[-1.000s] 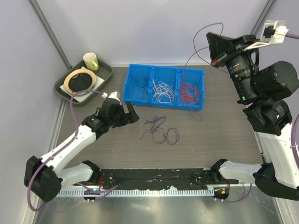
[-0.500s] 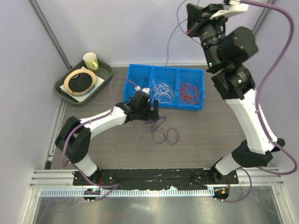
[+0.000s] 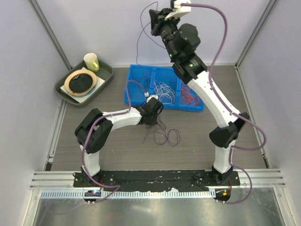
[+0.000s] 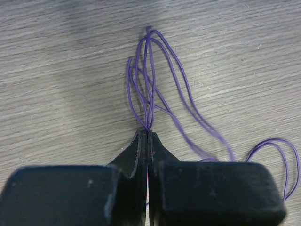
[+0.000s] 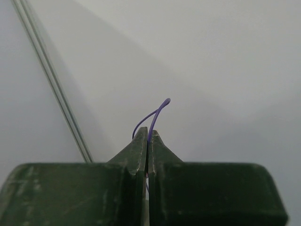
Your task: Untangle the cables
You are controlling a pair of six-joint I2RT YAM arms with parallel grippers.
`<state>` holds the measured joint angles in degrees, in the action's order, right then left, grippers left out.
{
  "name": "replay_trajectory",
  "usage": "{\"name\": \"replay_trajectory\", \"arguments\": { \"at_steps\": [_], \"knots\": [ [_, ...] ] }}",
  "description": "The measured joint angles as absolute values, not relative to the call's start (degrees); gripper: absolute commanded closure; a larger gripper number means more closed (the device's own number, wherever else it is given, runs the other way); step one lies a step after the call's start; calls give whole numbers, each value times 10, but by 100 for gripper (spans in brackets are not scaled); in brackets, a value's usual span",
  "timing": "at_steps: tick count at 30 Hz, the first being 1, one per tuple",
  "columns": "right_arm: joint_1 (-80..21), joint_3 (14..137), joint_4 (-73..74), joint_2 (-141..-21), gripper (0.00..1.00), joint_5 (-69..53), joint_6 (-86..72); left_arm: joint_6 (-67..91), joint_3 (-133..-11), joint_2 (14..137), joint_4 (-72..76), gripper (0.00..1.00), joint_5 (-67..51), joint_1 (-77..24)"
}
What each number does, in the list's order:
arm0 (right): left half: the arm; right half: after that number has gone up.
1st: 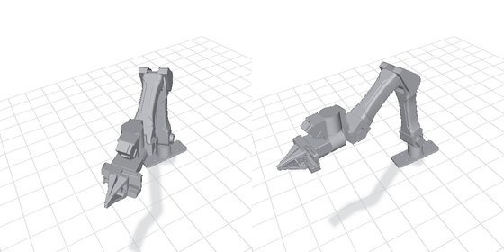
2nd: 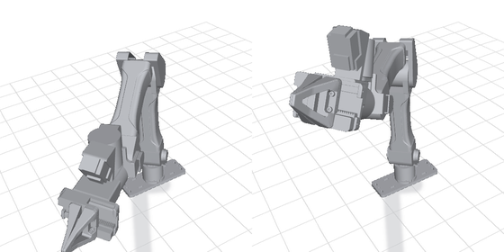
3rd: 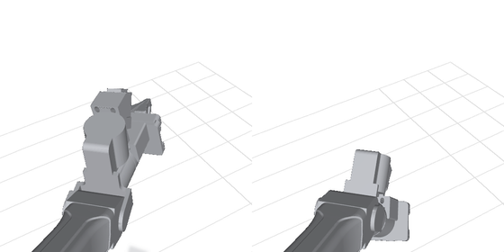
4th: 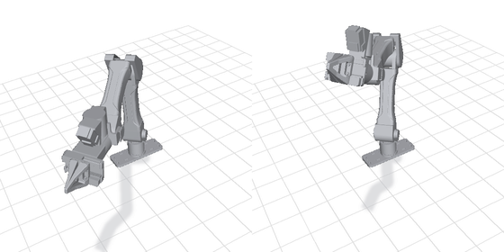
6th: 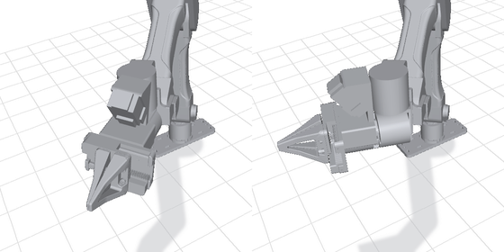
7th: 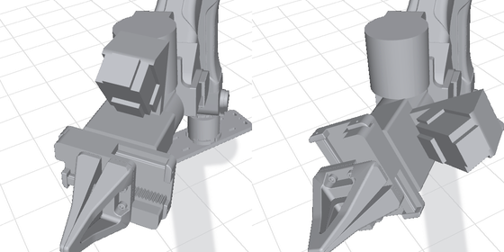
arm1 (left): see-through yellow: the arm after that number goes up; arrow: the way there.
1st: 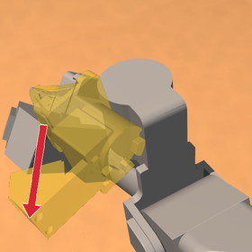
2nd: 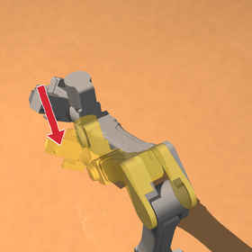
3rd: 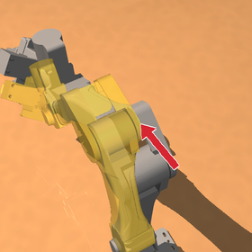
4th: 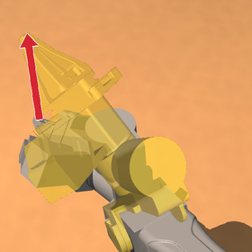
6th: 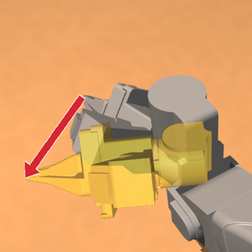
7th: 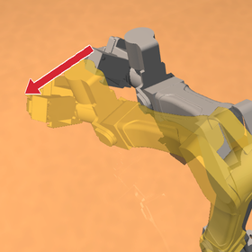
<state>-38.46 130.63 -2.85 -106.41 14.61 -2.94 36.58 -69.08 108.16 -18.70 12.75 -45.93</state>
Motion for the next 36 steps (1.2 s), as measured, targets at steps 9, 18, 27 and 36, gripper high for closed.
{"name": "replay_trajectory", "arguments": {
  "at_steps": [9, 18, 27, 36],
  "knots": [
    [-385, 1335, -46, -1192, 99, 141, -32, 386, -569, 953, -168, 100, 129, -458],
    [-385, 1253, -57, -1204, 99, 152, -12, 418, -464, 632, -206, 100, 191, -458],
    [-385, 1229, -58, -1232, 99, 175, 14, 450, -456, 448, -347, 100, 314, -456],
    [-389, 1331, -31, -1336, 99, 197, 32, 474, -456, 394, -410, 100, 354, -456]
  ]
}}
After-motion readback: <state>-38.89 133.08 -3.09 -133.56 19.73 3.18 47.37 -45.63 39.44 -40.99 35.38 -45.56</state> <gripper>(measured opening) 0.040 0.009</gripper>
